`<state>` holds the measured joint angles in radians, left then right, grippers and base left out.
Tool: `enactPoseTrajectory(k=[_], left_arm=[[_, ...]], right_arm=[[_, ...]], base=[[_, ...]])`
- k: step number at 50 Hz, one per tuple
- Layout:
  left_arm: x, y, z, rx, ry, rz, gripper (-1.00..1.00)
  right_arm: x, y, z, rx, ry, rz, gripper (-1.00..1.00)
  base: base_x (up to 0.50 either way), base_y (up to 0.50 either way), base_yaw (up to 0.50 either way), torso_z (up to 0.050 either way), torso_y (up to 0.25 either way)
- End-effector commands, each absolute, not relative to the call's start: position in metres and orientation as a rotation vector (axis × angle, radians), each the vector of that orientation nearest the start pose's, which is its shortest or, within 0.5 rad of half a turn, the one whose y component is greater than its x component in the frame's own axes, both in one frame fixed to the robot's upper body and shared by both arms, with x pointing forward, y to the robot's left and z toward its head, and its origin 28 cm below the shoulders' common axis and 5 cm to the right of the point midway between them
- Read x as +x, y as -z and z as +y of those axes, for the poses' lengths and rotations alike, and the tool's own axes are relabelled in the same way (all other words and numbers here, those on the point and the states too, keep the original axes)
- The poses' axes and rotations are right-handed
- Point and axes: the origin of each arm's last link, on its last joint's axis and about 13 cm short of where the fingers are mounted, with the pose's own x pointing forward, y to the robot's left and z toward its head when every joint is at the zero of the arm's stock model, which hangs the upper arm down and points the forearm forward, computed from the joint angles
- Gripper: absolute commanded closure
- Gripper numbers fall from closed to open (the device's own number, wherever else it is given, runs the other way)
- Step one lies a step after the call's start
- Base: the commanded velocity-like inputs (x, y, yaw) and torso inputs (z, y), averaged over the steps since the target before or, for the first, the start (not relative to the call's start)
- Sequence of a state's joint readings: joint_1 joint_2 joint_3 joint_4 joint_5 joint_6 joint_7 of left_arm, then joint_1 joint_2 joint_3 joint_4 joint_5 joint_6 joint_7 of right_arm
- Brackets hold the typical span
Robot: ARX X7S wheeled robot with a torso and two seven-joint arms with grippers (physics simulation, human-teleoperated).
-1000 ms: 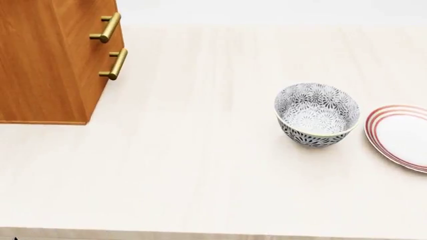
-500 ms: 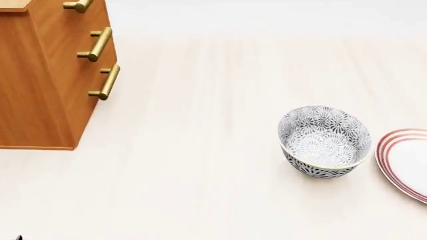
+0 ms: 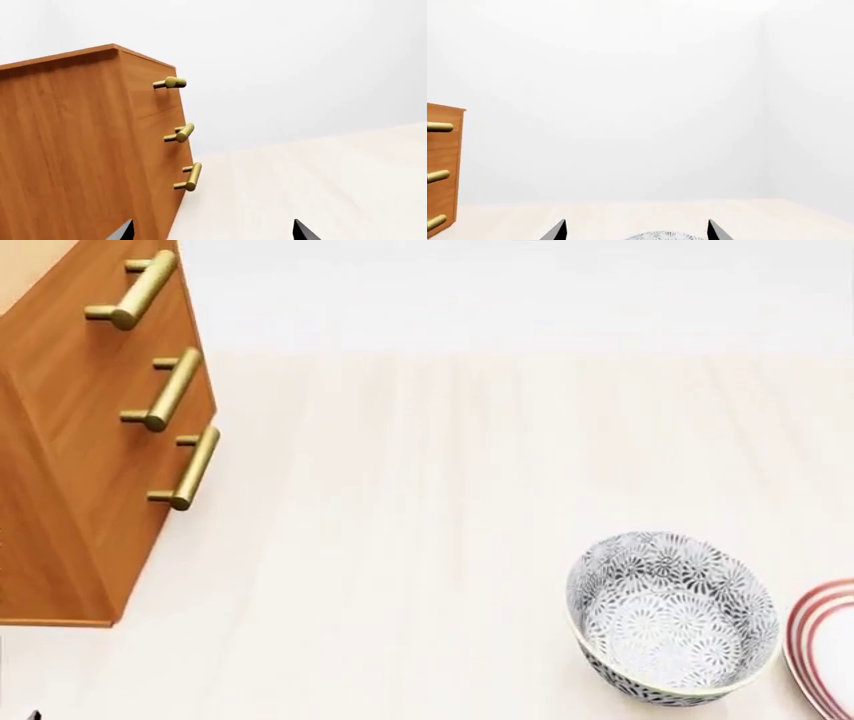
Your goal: Put the bowl on top of the cabinet.
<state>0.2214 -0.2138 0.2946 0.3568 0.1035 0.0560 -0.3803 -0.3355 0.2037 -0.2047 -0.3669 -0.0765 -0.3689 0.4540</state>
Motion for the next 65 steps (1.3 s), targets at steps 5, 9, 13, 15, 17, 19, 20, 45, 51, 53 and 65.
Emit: enactPoseTrajectory(k=[5,9,13,15,17,19,20,45,51,53,65], left_arm=[[0.1540,-0.0437,0.1879,0.172,-0.039,-0.202,-1.00],[0.1507,-0.0435,0.1878,0.170,0.000,-0.240,-1.00],[0.1512,-0.0434,0.1885,0.167,-0.007,-0.238,-1.00],[0.1515,-0.0435,0.1887,0.160,-0.002,-0.234,-1.00],[0.1515,-0.0435,0.1885,0.162,-0.004,-0.234,-1.00],[0.1519,-0.0434,0.1887,0.160,-0.004,-0.228,-1.00],[0.1519,-0.0434,0.1888,0.160,-0.005,-0.228,-1.00],[0.1519,-0.0436,0.1886,0.163,-0.003,-0.230,-1.00],[0.1554,-0.0428,0.1880,0.156,-0.027,-0.193,-1.00],[0.1551,-0.0428,0.1883,0.153,-0.022,-0.195,-1.00],[0.1550,-0.0427,0.1889,0.145,-0.023,-0.196,-1.00]], right_arm=[[0.1322,-0.0535,-0.0880,-0.053,0.165,-0.416,-1.00],[0.1328,-0.0528,-0.0877,-0.056,0.161,-0.413,-1.00],[0.1331,-0.0528,-0.0878,-0.057,0.163,-0.414,-1.00],[0.1330,-0.0529,-0.0878,-0.056,0.161,-0.413,-1.00],[0.1332,-0.0527,-0.0876,-0.057,0.161,-0.413,-1.00],[0.1331,-0.0528,-0.0876,-0.057,0.161,-0.414,-1.00],[0.1330,-0.0529,-0.0877,-0.058,0.161,-0.415,-1.00],[0.1319,-0.0532,-0.0881,-0.061,0.155,-0.420,-1.00],[0.1323,-0.0520,-0.0876,-0.074,0.147,-0.419,-1.00],[0.1317,-0.0521,-0.0878,-0.073,0.145,-0.424,-1.00],[0.1302,-0.0520,-0.0879,-0.070,0.141,-0.432,-1.00]], base=[[0.00,0.00,0.00,0.004,0.000],[0.00,0.00,0.00,0.016,0.000],[0.00,0.00,0.00,0.049,0.000],[0.00,0.00,0.00,0.050,0.000],[0.00,0.00,0.00,0.050,0.000],[0.00,0.00,0.00,0.050,0.000],[0.00,0.00,0.00,0.050,0.000],[0.00,0.00,0.00,0.050,0.000],[0.00,0.00,0.00,0.017,0.000],[0.04,0.00,0.00,0.000,0.000],[0.34,0.00,0.00,0.000,0.000]])
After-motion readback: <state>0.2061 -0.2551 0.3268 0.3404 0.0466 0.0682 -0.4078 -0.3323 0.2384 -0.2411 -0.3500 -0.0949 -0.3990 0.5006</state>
